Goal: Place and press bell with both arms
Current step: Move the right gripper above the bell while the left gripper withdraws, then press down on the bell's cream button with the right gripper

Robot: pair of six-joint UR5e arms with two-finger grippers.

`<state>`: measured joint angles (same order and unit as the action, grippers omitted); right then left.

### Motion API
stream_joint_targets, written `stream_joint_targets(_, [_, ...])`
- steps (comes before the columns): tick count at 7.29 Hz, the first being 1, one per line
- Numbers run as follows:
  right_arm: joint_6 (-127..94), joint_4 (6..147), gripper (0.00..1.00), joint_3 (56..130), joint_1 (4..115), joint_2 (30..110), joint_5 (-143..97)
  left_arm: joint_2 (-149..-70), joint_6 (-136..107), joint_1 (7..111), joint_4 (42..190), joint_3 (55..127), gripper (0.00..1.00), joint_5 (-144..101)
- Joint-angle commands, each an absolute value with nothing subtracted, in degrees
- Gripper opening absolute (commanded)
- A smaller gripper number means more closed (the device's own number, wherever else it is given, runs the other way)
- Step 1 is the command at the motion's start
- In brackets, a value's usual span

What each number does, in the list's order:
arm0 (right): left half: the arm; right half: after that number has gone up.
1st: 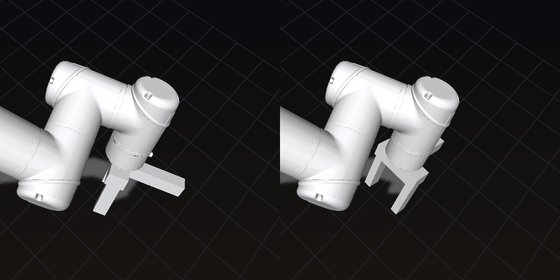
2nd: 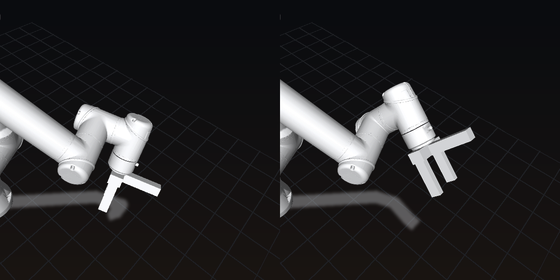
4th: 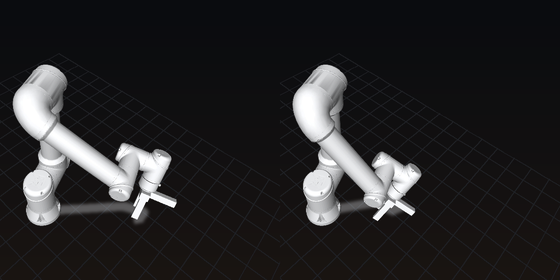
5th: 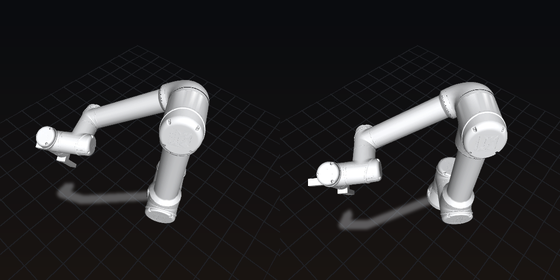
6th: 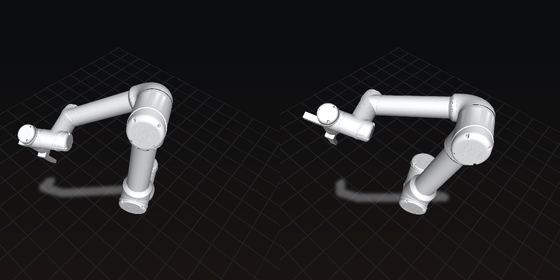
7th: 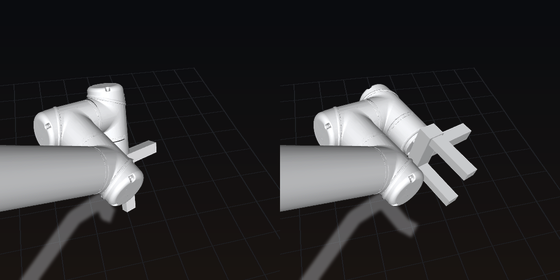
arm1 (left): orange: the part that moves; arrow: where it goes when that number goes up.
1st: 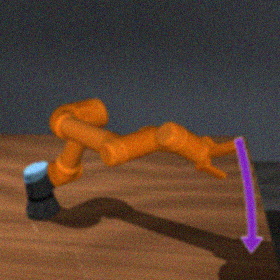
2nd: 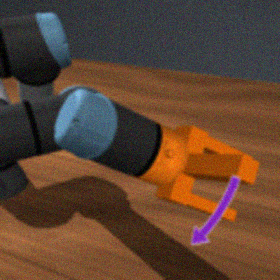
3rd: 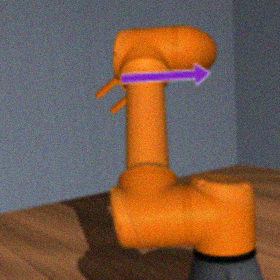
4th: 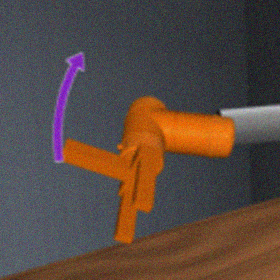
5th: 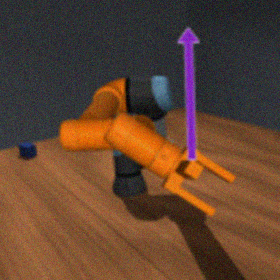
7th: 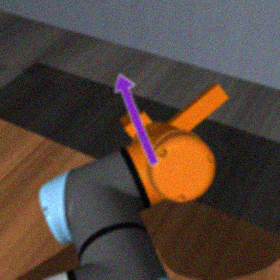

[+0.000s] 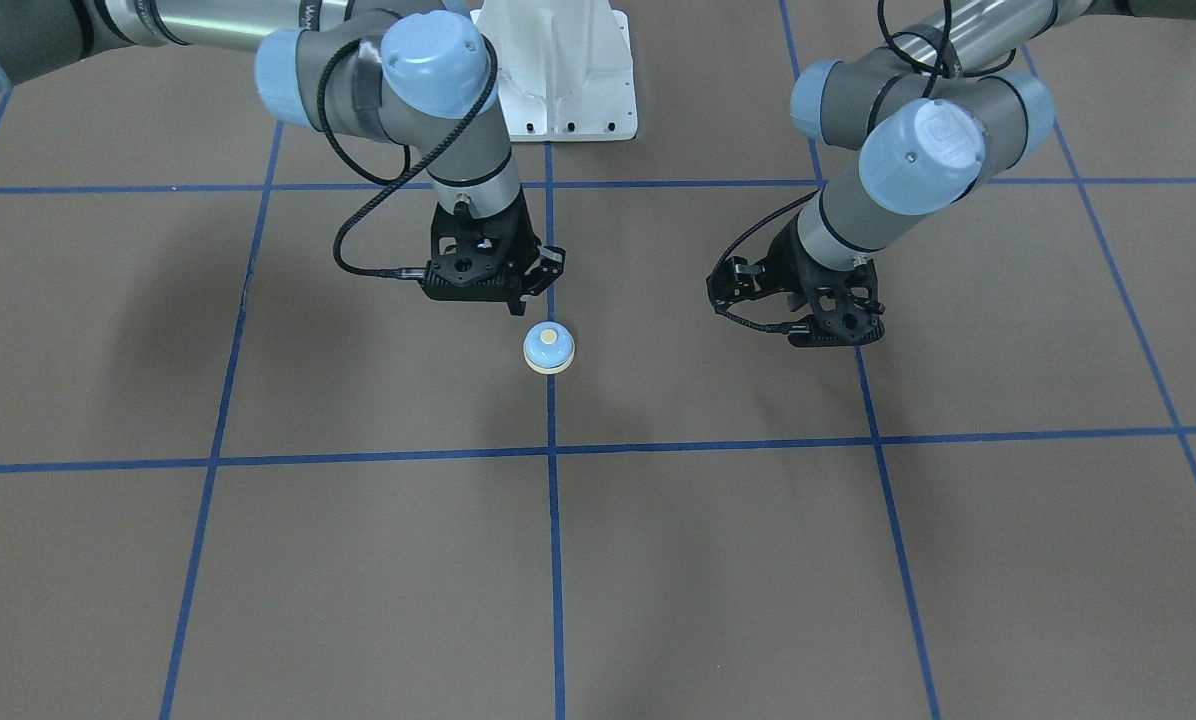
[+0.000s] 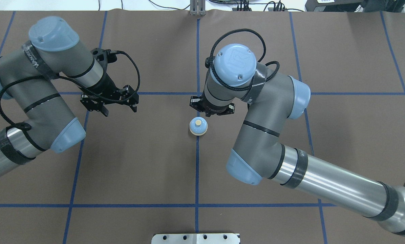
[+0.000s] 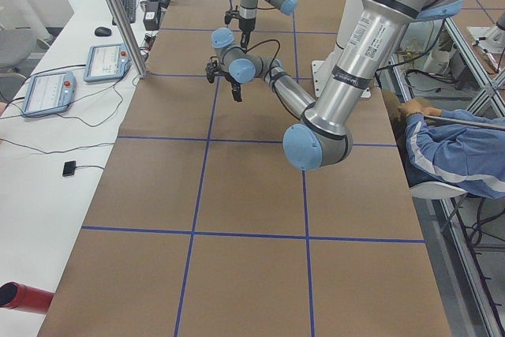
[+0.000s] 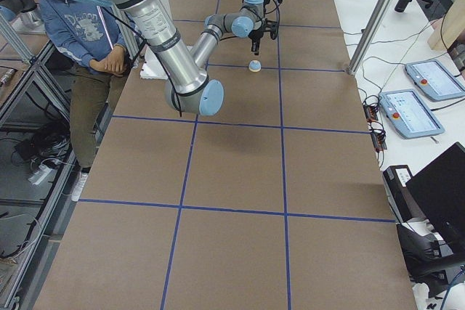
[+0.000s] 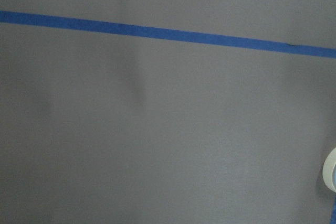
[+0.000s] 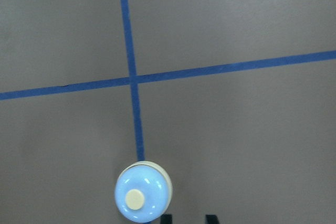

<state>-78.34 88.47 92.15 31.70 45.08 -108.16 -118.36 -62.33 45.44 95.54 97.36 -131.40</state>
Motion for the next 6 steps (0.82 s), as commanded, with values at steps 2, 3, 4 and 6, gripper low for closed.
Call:
stream_joint_targets(2, [-79.72, 87.28, 0.0, 87.19, 30.06, 42.71, -107.93, -117.77, -62.14, 45.53, 95.54, 98.0, 0.99, -131.22])
stream_joint_targets(3, [-79.63, 87.28, 0.0, 86.75, 30.06, 42.63, -107.93, -117.77, -62.23, 45.53, 95.54, 98.0, 0.99, -131.13])
stream_joint_targets(4, [-79.63, 86.84, 0.0, 86.57, 30.06, 42.8, -107.93, -117.69, -62.23, 45.53, 95.54, 98.0, 0.99, -130.96])
stream_joint_targets(6, [-79.89, 83.43, 0.0, 83.51, 29.8, 42.63, -107.93, -117.6, -62.23, 45.53, 95.54, 98.0, 0.99, -130.87])
